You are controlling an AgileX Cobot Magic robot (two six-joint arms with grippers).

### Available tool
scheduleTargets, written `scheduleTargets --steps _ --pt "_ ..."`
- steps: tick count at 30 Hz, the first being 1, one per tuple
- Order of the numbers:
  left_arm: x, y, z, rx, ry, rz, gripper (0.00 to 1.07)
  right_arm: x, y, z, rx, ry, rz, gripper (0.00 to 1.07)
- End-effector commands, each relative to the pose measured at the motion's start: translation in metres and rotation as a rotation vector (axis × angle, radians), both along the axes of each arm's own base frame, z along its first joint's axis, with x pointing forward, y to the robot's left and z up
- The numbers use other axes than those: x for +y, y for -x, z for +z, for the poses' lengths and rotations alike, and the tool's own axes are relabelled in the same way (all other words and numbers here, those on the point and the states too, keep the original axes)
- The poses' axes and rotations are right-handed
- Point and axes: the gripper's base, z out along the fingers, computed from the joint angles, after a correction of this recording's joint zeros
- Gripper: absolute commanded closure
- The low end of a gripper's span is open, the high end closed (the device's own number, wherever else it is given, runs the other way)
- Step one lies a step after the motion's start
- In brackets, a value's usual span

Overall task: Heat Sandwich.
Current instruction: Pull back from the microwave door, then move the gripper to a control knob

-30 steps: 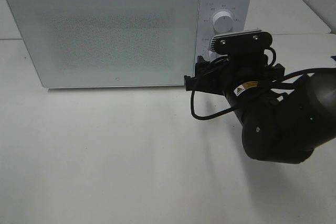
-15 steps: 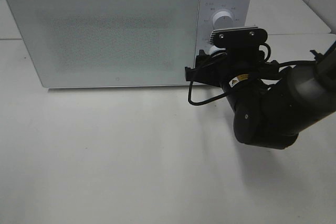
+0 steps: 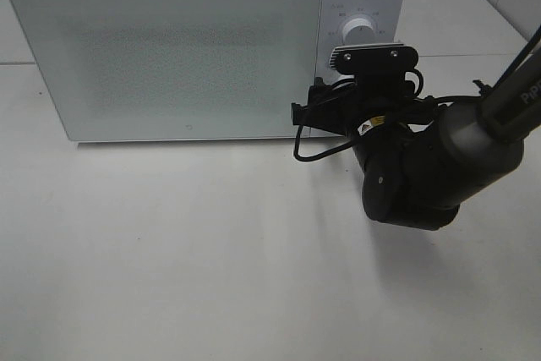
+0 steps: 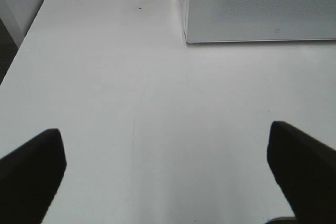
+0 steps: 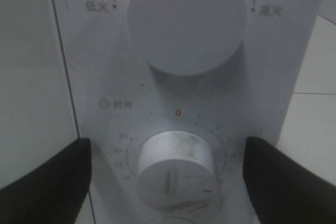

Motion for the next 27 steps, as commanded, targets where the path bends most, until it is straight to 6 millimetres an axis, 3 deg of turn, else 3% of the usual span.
scheduleTargets --steps 1,6,7,8,9,11,12,15,17,27 --pt "-0.0004 0.0039 -0.0008 -0.027 0.005 -0.001 0.05 0.0018 -0.0026 0.0016 0.001 -0.002 0.018 0.34" --pt "-0.0004 0.0039 -0.0008 -0.027 0.005 -0.001 0.05 0.0018 -0.0025 0.0014 0.003 -0.002 0.018 0.49" --pt "-0.0004 0.0039 -0.0008 -0.027 0.005 -0.001 0.05 0.0018 -0.0025 0.0014 0.003 -0.002 0.018 0.55" --pt "-0.0004 0.0039 -0.0008 -0.027 0.005 -0.001 0.05 0.0018 -0.0025 0.0014 0.004 -0.004 0.017 0.67" --pt "-0.0004 0.0039 -0.0008 -0.027 0.005 -0.001 0.05 0.0018 -0.0025 0.0014 0.004 -0.004 0.017 0.67" --pt "-0.0004 0.0039 -0.0008 -0.027 0.005 -0.001 0.05 0.0018 -0.0025 0.0014 0.004 -0.006 0.017 0.81" --pt "-0.0004 0.0039 -0.0008 -0.027 0.005 -0.001 0.05 0.0017 -0.0026 0.0014 0.003 -0.005 0.017 0.94" --pt "-0.0004 0.0039 -0.0008 -0.027 0.005 -0.001 0.05 0.0017 -0.0026 0.0014 0.003 -0.005 0.017 1.03" --pt "-0.0004 0.0039 -0.0008 -0.027 0.005 -0.001 0.05 0.0017 -0.0026 0.0016 0.001 -0.005 0.016 1.07" --pt "-0.0004 0.0039 -0.0008 -0.027 0.005 -0.001 0.05 0.0013 -0.003 0.0041 -0.026 -0.016 0.01 1.05"
